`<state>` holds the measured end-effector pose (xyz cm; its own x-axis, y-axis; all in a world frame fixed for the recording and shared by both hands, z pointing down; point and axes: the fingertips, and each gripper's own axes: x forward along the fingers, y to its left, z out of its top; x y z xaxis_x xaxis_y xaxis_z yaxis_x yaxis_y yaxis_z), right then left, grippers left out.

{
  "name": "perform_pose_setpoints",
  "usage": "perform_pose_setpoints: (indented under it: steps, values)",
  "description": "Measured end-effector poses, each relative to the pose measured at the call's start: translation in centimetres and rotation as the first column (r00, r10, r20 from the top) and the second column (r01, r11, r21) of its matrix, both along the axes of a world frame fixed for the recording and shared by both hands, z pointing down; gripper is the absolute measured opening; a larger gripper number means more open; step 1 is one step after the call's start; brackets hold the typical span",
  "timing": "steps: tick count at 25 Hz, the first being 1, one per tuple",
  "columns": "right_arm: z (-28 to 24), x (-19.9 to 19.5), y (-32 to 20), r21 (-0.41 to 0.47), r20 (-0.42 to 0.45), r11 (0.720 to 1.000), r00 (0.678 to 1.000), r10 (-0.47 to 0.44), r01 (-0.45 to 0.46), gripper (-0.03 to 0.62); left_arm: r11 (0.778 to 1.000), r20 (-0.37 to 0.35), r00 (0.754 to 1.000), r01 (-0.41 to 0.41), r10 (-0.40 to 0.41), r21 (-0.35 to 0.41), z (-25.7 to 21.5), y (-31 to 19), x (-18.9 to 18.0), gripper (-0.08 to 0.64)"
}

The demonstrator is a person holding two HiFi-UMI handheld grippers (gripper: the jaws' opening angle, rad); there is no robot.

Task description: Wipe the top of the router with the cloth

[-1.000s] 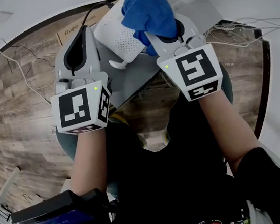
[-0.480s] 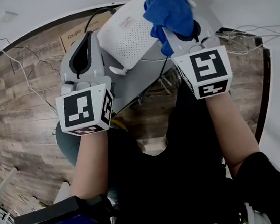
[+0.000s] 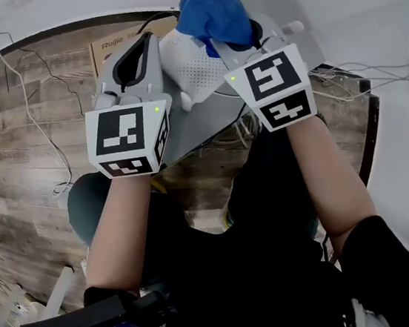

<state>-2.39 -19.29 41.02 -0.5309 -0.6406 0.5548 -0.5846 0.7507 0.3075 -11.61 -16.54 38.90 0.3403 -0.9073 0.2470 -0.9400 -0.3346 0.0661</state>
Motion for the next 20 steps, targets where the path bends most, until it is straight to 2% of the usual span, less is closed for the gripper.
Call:
perform_pose_setpoints:
  steps: [7, 14, 17, 20]
  values:
    - [0.2, -4.7, 1.0, -0.056, -0.049, 0.989, 0.989, -0.139, 0.136, 0.117, 0.999, -0.022, 1.0, 0.02, -0.02, 0.03, -0.7, -0.4, -1.3, 0.0]
    - [0.9, -9.5, 2.1, -0.137, -0.064, 0.957, 0.962, -0.266, 0.256, 0.117, 0.996, -0.047, 0.995, 0.089, -0.088, 0.016, -0.3, 0.1, -4.8, 0.0]
    - [1.5, -10.1, 2.1, -0.157, -0.069, 0.947, 0.954, -0.292, 0.279, 0.117, 0.994, -0.059, 0.993, 0.107, -0.106, 0.006, 0.3, 0.3, -5.4, 0.0]
    - [2.0, -9.9, 1.4, -0.184, -0.075, 0.947, 0.957, -0.281, 0.264, 0.117, 0.996, -0.076, 0.993, 0.09, -0.09, 0.004, 0.3, 0.1, -4.9, 0.0]
